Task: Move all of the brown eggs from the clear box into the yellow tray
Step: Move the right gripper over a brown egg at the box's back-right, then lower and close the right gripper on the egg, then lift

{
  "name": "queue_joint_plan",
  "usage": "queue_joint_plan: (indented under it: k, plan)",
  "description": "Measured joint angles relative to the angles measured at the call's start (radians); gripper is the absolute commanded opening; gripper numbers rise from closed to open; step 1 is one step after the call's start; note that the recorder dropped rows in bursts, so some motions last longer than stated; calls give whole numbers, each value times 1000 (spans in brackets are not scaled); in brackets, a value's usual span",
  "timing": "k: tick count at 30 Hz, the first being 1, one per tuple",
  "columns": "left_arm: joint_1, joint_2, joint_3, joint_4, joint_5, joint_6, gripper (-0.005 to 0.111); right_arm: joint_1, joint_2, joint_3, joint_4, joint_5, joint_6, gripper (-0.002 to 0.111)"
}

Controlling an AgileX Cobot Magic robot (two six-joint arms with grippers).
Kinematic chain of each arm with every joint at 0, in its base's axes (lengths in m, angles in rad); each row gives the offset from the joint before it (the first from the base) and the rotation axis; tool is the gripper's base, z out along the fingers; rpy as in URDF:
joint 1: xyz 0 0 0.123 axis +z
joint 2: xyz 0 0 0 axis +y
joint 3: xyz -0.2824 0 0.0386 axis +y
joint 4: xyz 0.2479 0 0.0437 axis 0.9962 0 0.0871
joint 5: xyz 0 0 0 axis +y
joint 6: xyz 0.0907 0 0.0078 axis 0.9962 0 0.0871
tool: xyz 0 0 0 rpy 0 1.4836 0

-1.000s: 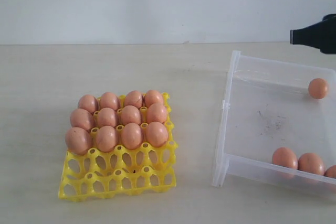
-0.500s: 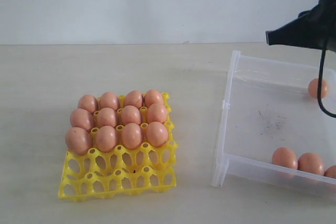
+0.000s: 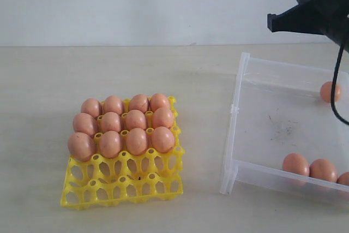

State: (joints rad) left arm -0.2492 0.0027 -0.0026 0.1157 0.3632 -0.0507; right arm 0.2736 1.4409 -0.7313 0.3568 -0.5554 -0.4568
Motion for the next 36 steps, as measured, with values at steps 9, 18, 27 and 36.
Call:
queue_joint_plan:
  k: [9,18,27,36]
  plan:
    - [0,0,0,0,0,0,4,-165,153,-300,-16,793,164,35]
    - [0,0,0,0,0,0,4,-228,326,-425,-547,1092,741,27]
    - [0,0,0,0,0,0,4,-230,365,-456,-630,1124,840,34]
    - [0,0,0,0,0,0,4,-230,505,-533,-697,1135,1010,47]
